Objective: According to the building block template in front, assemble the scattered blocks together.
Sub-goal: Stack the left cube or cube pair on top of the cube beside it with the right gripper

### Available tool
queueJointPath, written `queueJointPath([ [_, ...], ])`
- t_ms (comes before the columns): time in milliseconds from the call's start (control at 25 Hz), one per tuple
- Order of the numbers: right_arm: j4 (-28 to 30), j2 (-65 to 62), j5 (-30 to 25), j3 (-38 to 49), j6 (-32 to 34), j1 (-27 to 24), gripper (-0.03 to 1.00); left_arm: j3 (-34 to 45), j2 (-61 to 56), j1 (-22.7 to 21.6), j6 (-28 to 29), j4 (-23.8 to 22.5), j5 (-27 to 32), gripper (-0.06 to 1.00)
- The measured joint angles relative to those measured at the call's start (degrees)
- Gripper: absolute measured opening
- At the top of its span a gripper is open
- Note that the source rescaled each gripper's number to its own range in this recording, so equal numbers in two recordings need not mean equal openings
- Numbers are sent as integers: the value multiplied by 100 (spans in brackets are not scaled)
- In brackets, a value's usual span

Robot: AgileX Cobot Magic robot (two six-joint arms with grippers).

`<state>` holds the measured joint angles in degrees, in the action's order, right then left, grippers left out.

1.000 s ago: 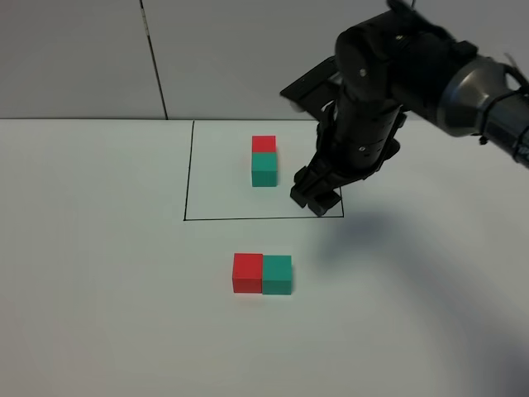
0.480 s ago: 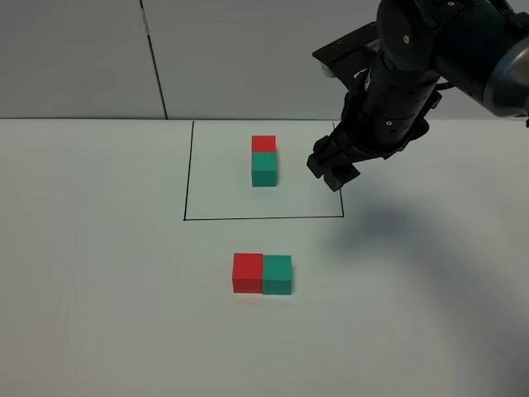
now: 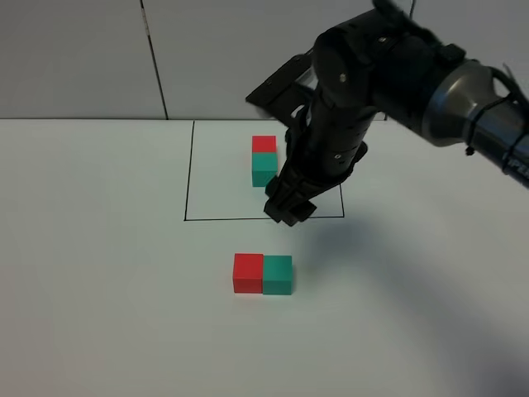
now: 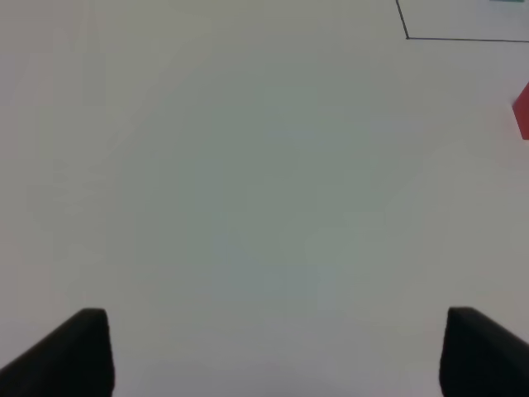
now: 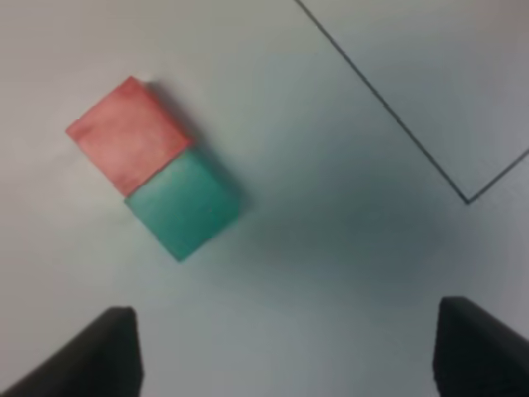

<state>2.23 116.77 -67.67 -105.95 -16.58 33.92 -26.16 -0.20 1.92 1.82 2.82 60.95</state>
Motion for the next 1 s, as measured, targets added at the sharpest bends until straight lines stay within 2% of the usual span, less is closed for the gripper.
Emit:
queueJointPath([
  [280, 166, 300, 388, 5, -1238, 678, 90, 0, 0, 0, 0, 0, 0, 79],
  [600, 197, 525, 425, 5, -2667, 1049, 88, 0, 0, 0, 0, -2, 0, 79],
  [760, 190, 532, 327, 5, -3043, 1123, 88, 0, 0, 0, 0, -23, 0, 79],
  [1000, 214, 632, 382, 5, -3018, 1123, 88, 0, 0, 0, 0, -169, 0, 79],
])
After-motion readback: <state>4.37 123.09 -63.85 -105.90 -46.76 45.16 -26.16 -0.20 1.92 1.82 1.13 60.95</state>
